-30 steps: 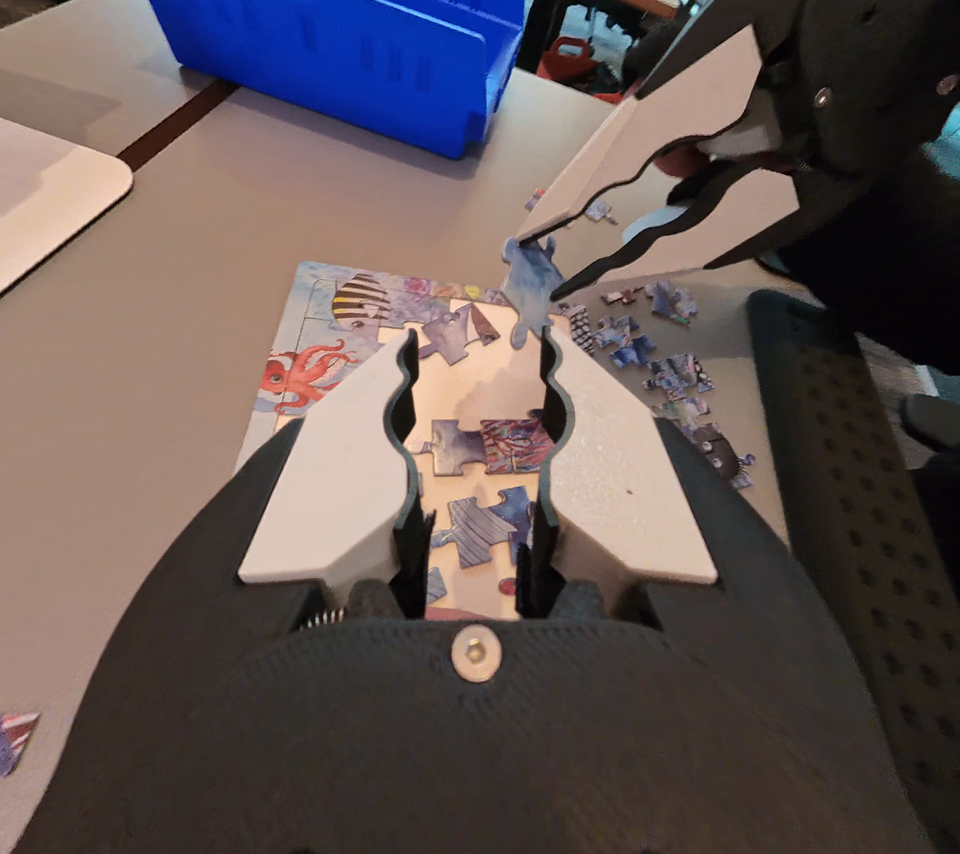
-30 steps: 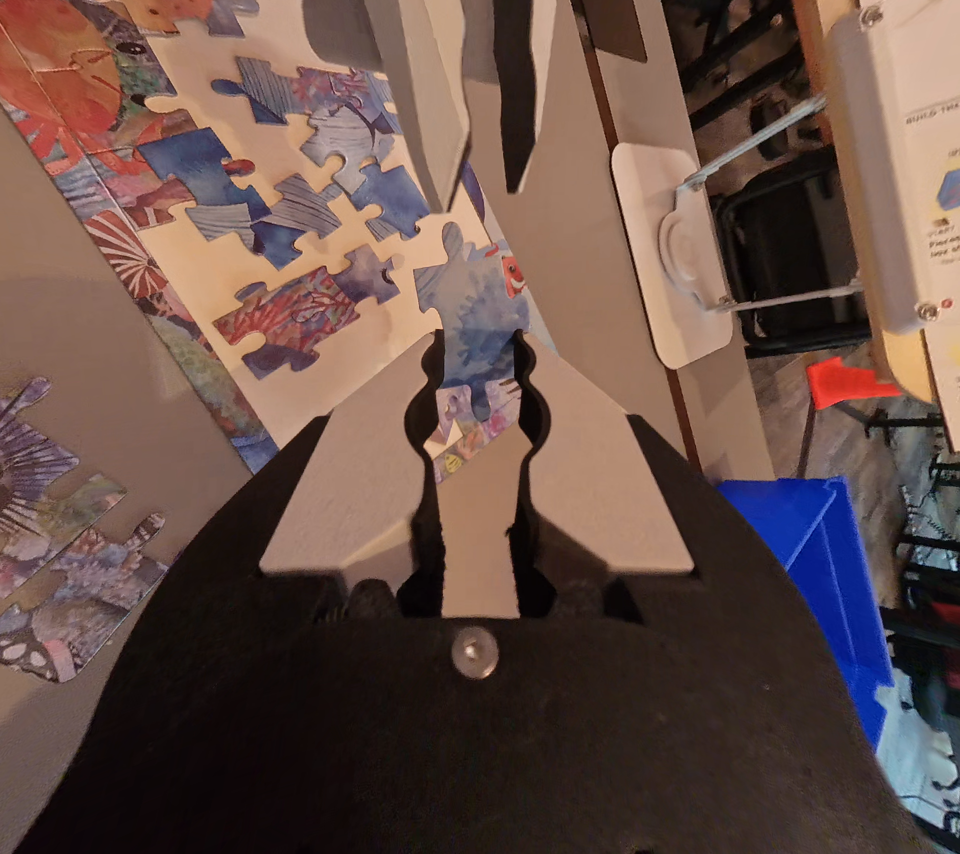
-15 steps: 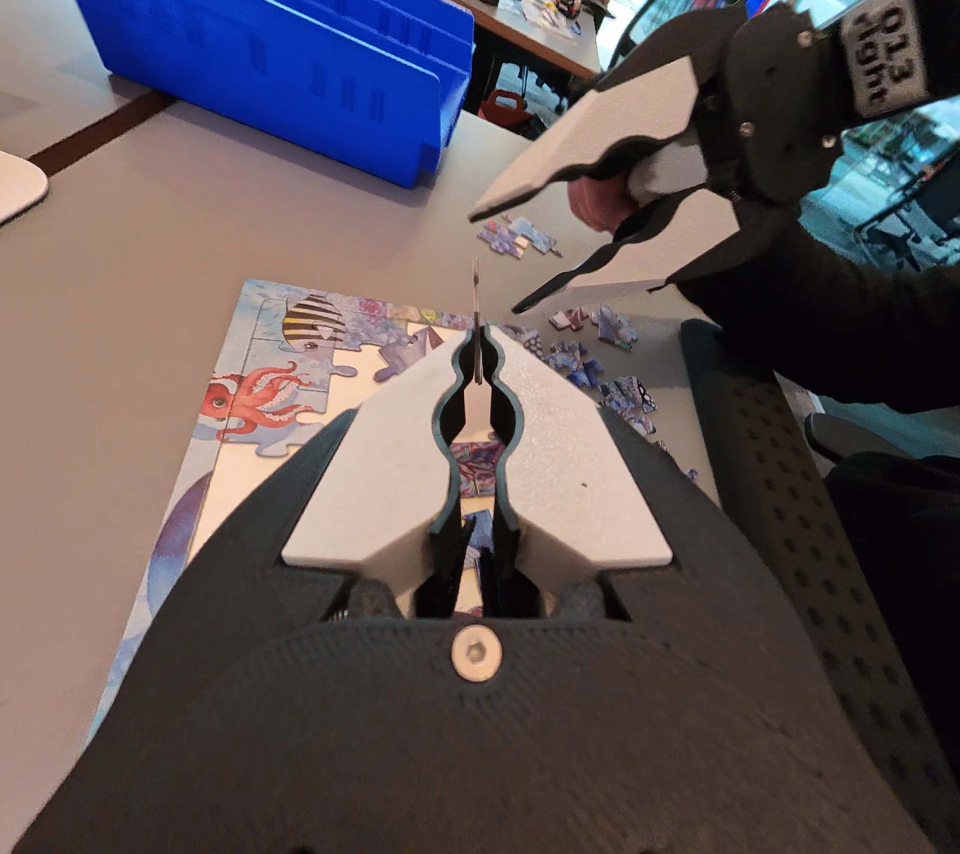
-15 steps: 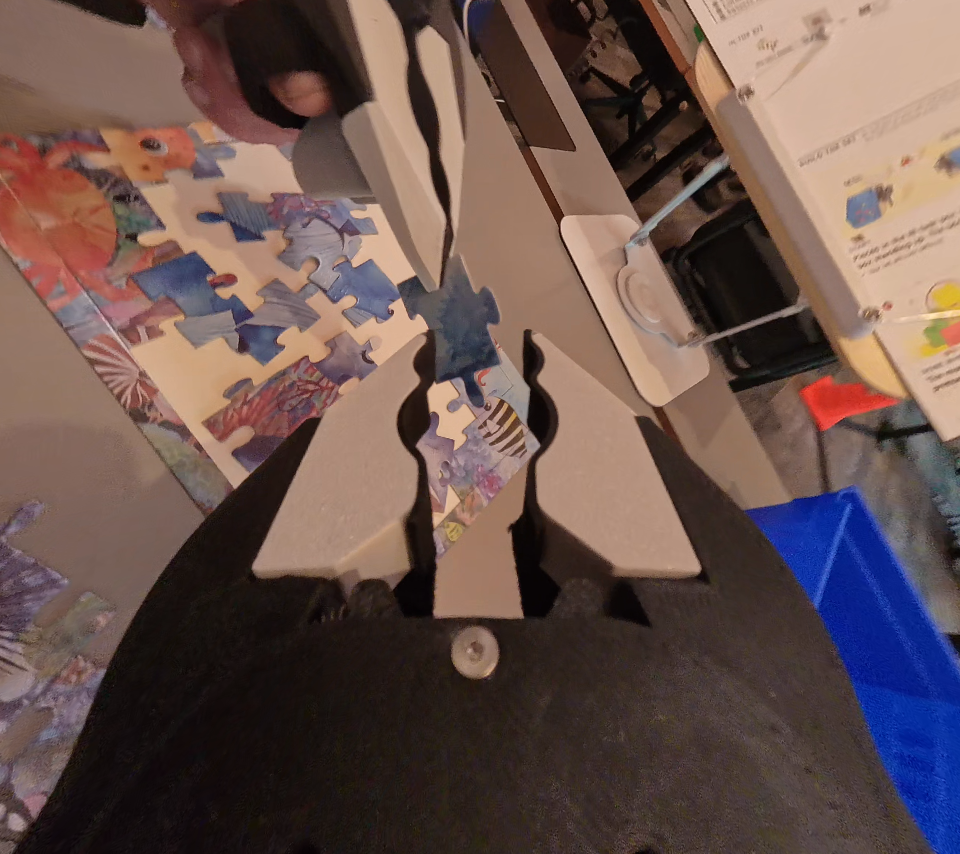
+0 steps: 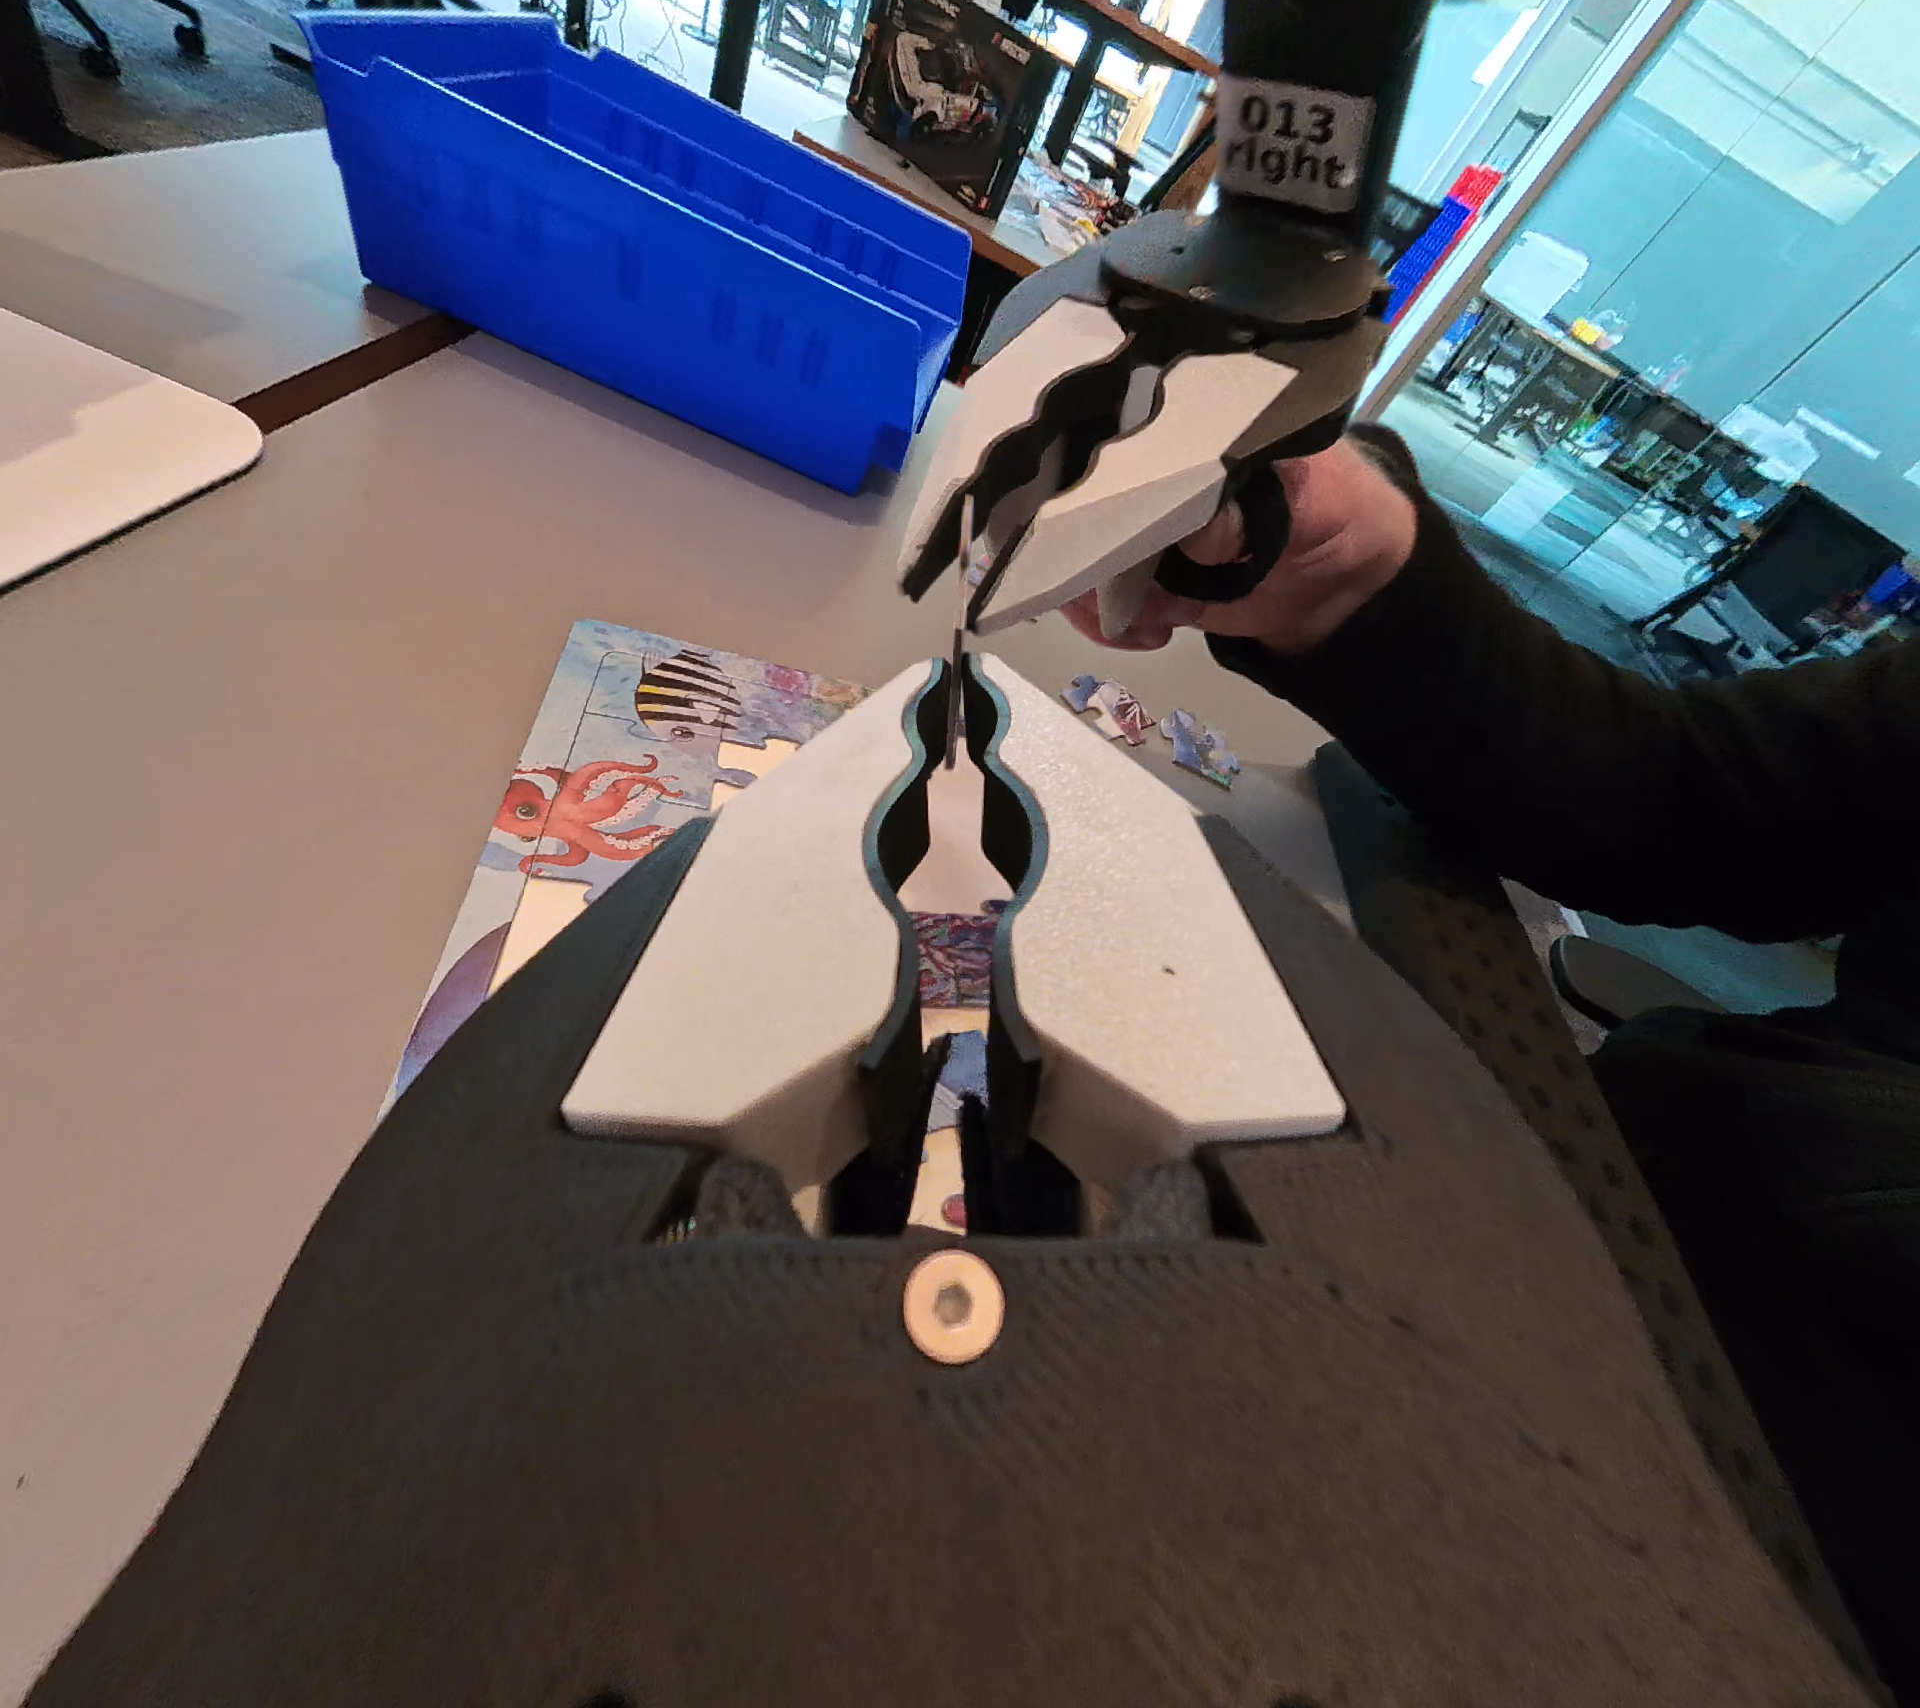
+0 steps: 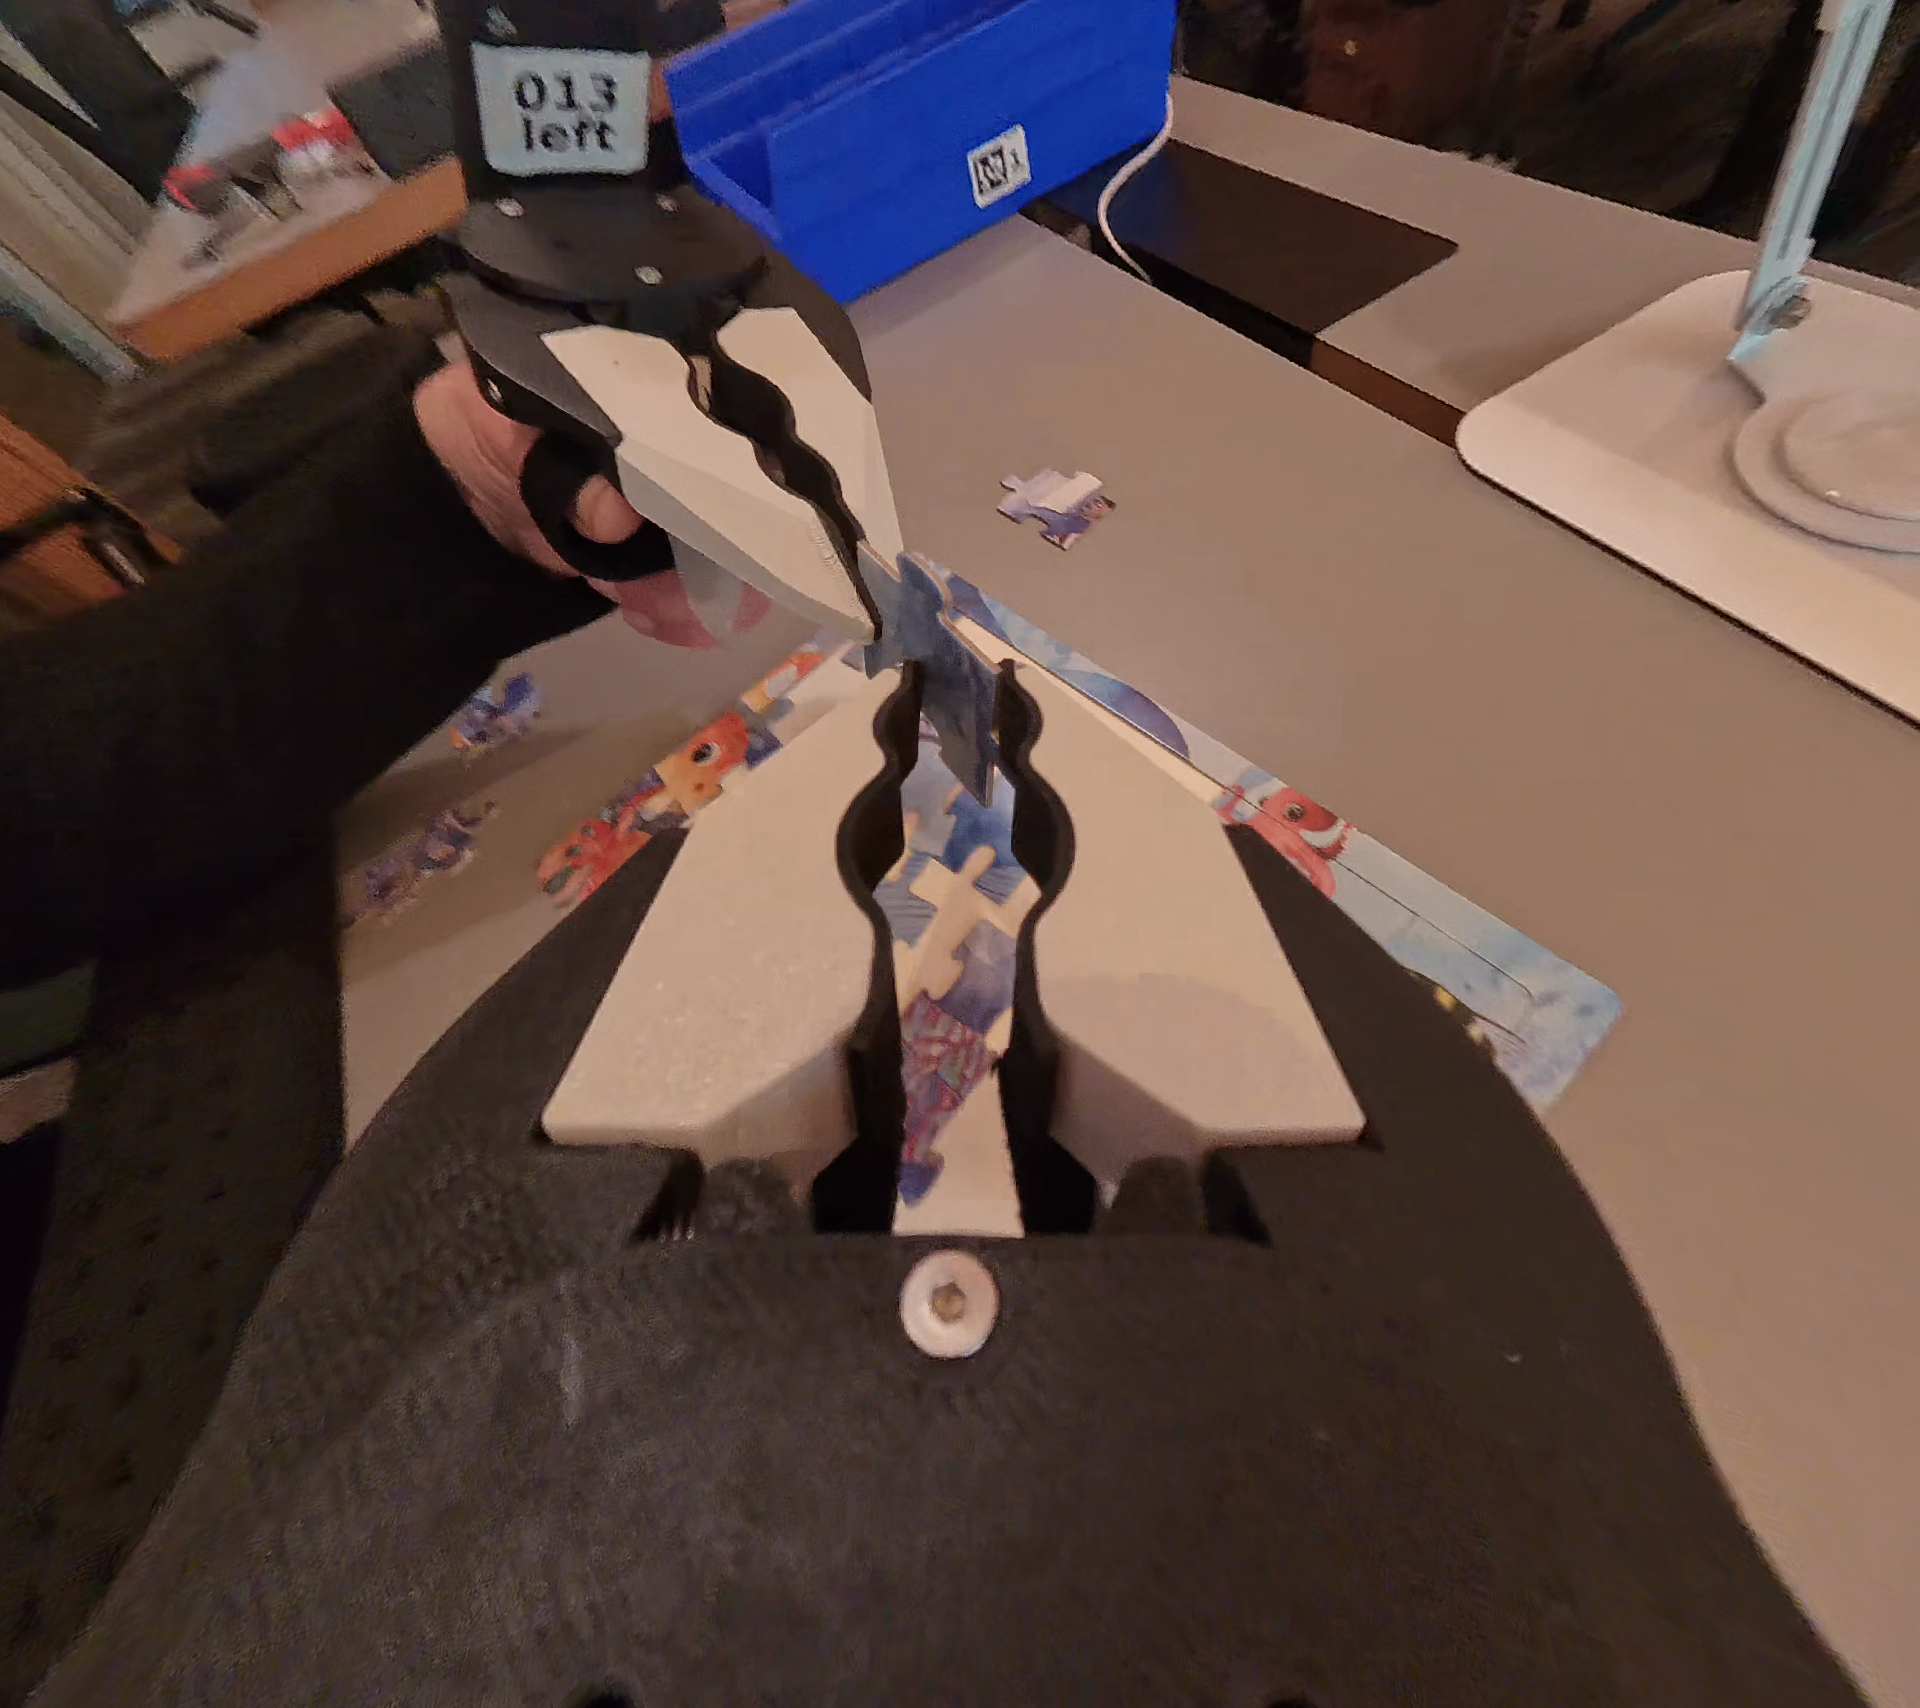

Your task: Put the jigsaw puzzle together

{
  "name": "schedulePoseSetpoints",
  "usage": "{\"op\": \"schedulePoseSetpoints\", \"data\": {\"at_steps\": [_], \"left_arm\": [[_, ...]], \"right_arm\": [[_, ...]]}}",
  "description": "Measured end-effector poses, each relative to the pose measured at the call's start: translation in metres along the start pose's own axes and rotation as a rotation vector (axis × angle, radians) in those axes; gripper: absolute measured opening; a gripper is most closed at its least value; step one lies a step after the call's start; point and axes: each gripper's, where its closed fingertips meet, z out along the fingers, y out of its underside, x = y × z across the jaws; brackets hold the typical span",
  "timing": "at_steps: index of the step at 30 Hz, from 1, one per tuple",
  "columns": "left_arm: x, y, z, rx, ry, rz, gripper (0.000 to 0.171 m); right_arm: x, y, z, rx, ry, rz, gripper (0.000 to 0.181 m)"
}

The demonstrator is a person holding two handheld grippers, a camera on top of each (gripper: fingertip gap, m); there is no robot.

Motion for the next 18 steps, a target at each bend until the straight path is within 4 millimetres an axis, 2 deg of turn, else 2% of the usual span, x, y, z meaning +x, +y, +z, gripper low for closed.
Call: {"op": "schedulePoseSetpoints", "data": {"at_steps": [7,11,14,18], "left_arm": [[-0.02,0.01,-0.007,-0.036,-0.076,-0.032,0.012],[-0.028,0.006,-0.022,-0.07,-0.182,0.02,0.021],[-0.021,-0.012,-0.039,-0.04,-0.228,0.081,0.024],[0.001,-0.054,-0.073,0.077,-0.292,0.196,0.025]], "right_arm": [[-0.006,0.003,0.003,0.076,-0.128,0.122,0.0],[-0.002,0.006,-0.003,0.088,-0.144,0.142,0.0],[0.001,0.021,-0.001,0.014,-0.123,0.131,0.0],[0.008,0.042,0.005,-0.075,-0.085,0.123,0.0]]}}
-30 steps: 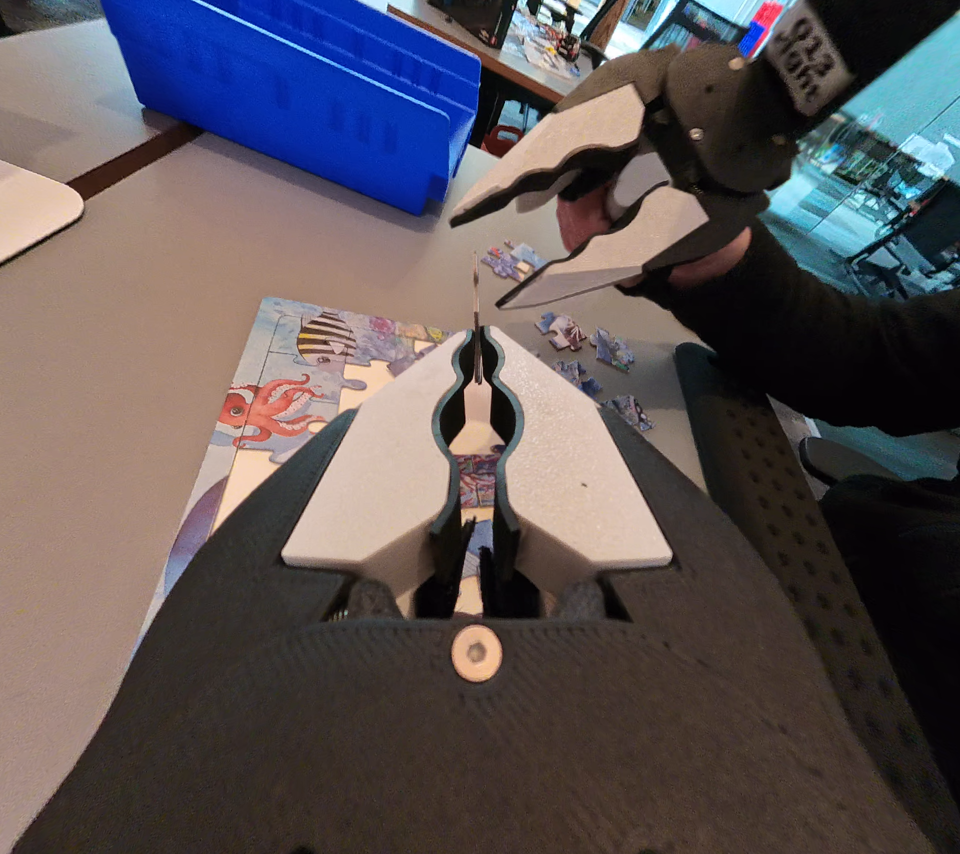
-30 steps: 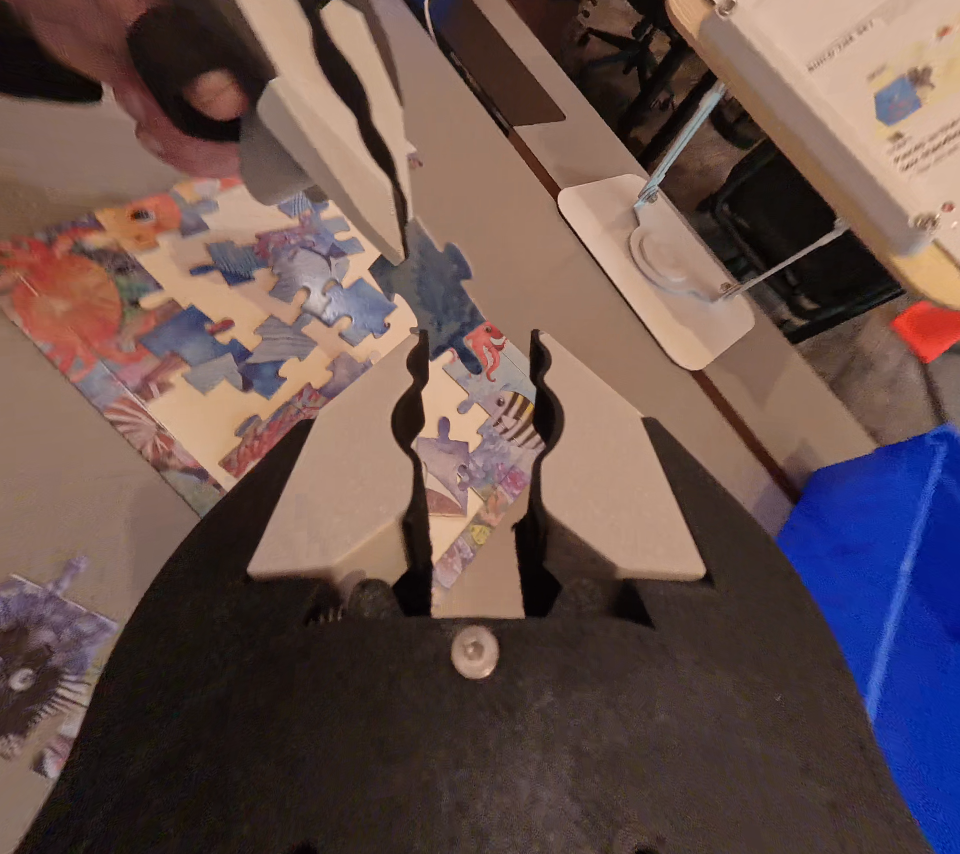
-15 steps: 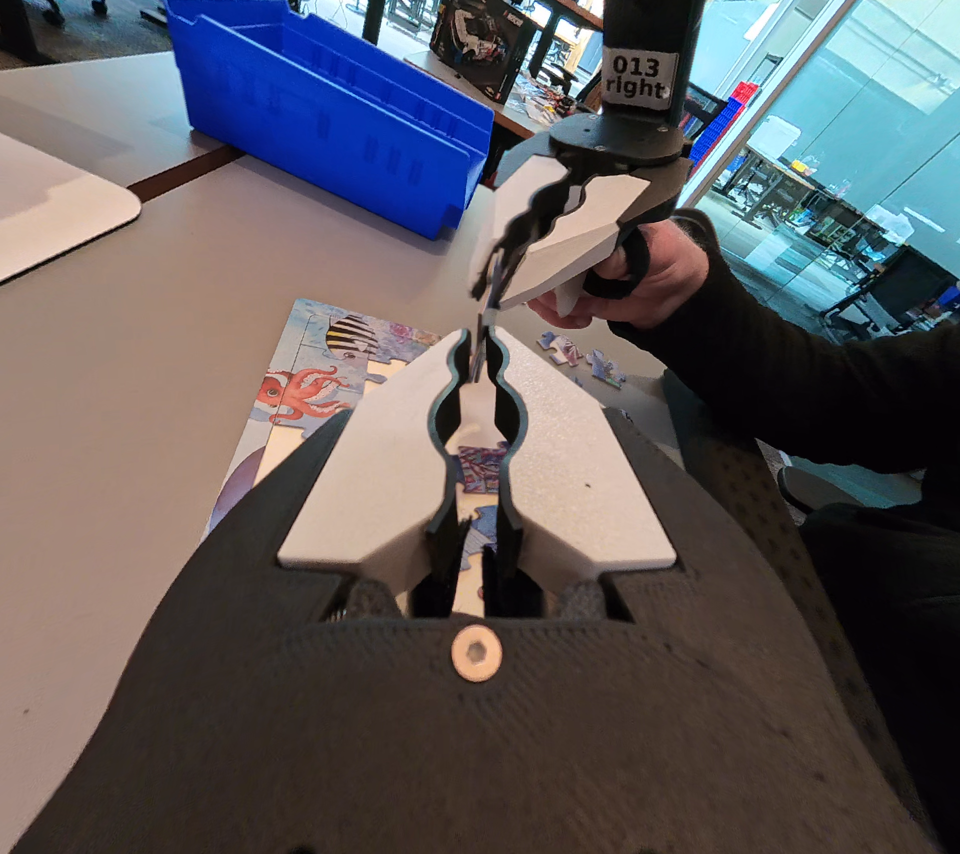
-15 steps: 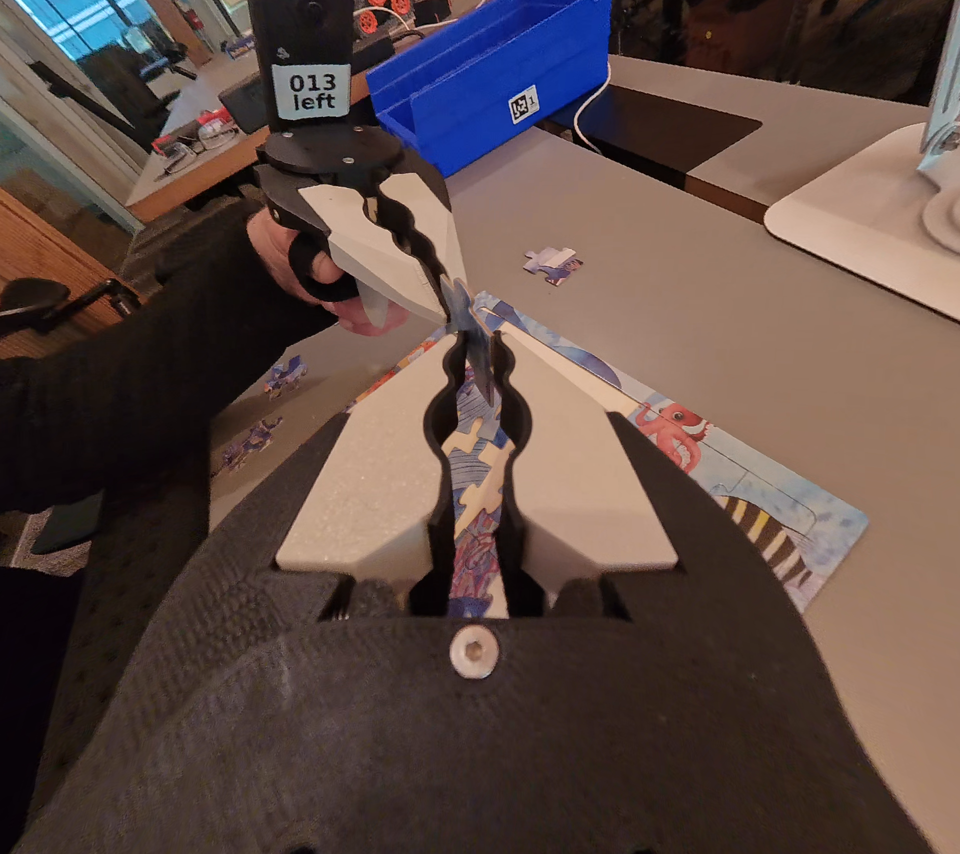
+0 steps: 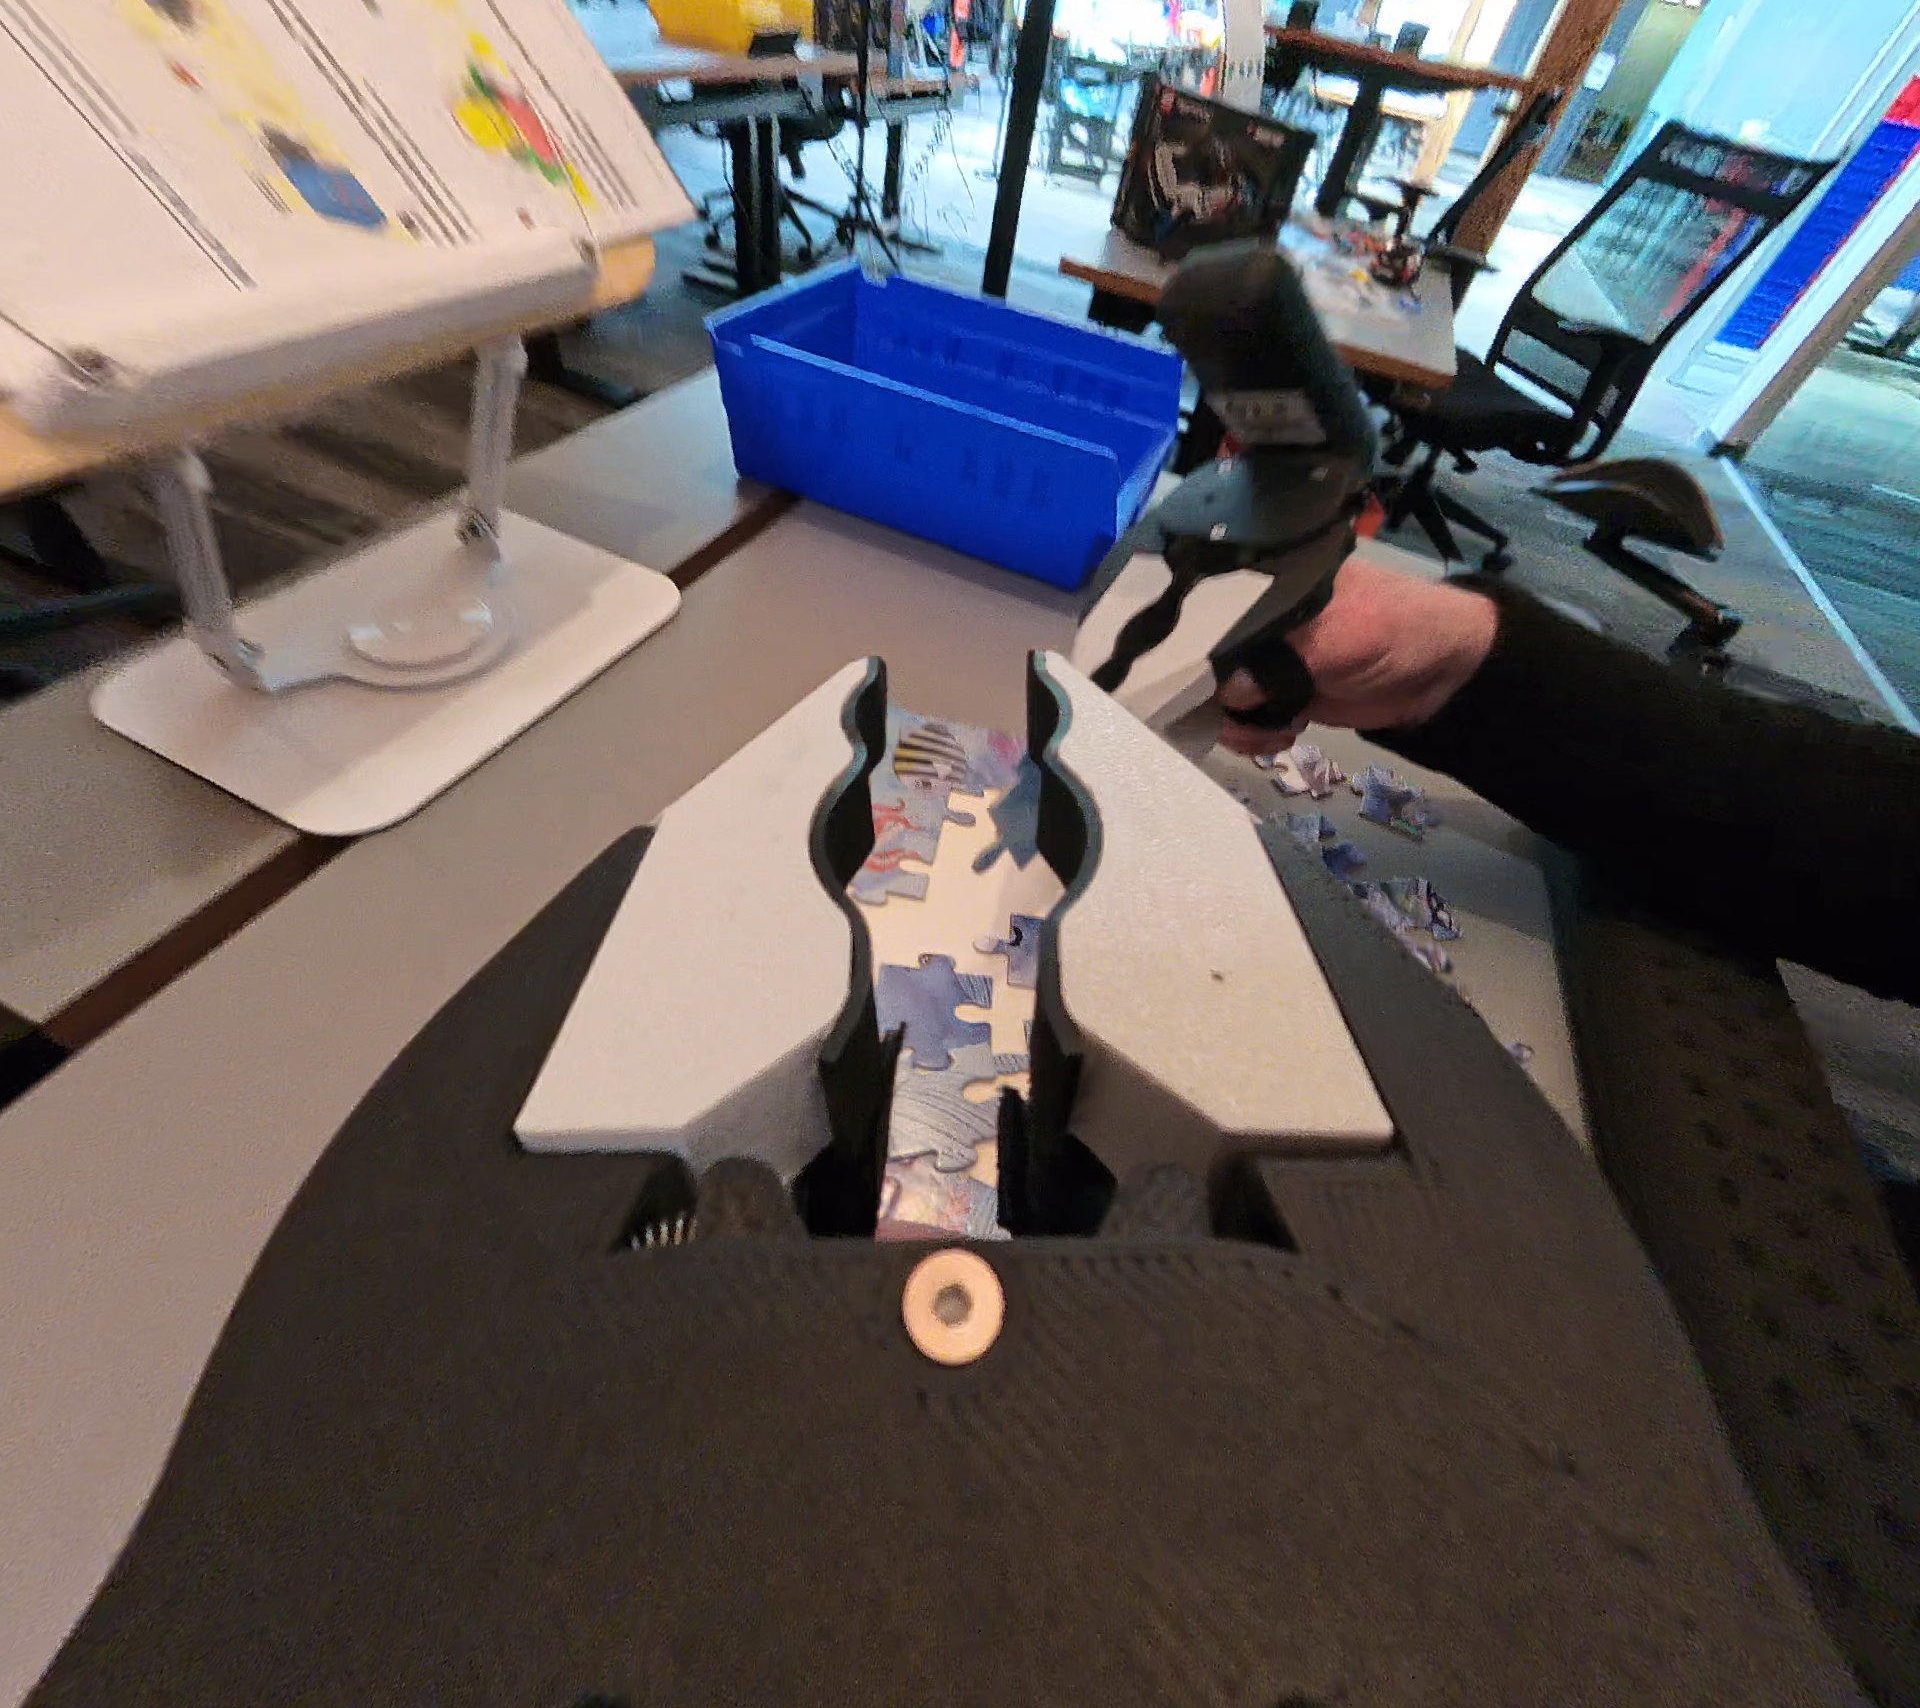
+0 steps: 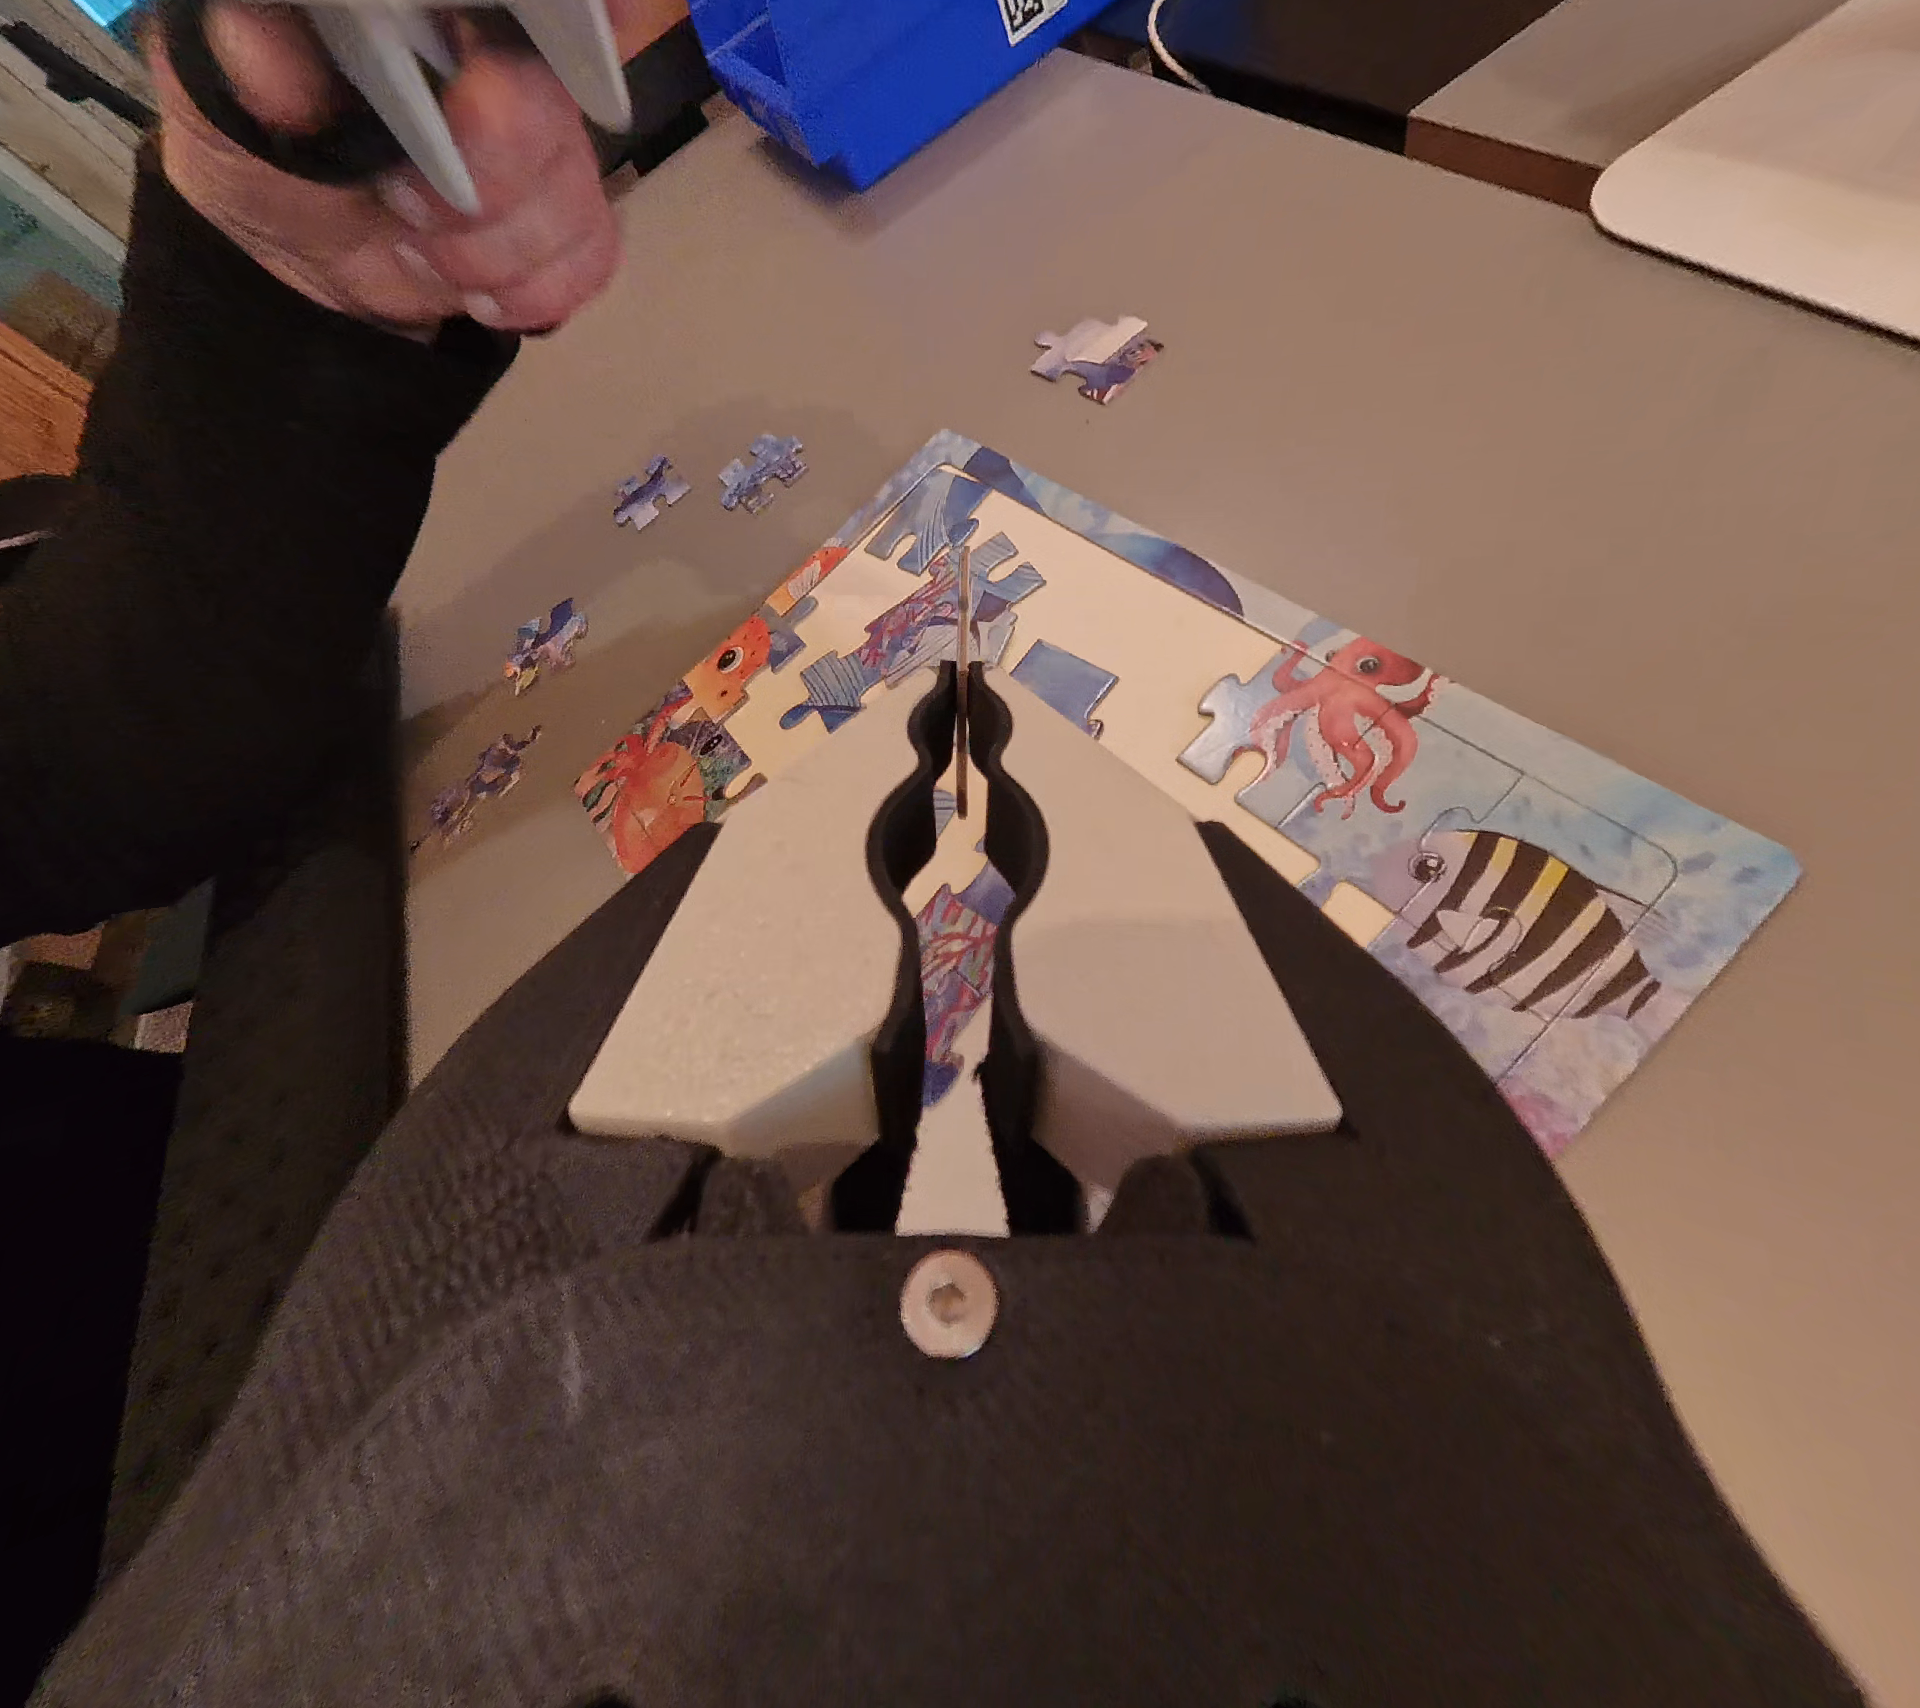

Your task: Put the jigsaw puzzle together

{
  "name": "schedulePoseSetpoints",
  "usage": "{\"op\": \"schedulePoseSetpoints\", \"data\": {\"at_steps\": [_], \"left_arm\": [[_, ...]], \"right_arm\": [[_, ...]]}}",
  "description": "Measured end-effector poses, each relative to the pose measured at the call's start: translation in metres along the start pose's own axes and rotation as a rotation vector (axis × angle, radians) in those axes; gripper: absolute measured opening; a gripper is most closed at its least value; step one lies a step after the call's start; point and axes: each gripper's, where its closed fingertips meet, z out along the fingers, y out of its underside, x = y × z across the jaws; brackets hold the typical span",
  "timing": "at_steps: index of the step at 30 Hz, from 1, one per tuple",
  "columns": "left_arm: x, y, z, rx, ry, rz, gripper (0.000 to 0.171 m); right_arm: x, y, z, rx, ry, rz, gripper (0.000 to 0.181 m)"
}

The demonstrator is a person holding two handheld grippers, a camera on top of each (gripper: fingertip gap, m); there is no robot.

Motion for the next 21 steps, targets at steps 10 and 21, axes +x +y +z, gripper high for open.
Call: {"op": "schedulePoseSetpoints", "data": {"at_steps": [10,21], "left_arm": [[-0.003,-0.095,-0.12,0.409,-0.161,0.078,0.023],[0.004,-0.096,-0.136,0.418,-0.169,0.118,0.023]], "right_arm": [[-0.002,0.016,0.011,-0.062,-0.037,0.017,0.0],[0.005,0.02,0.006,-0.077,-0.026,0.042,0.0]]}}
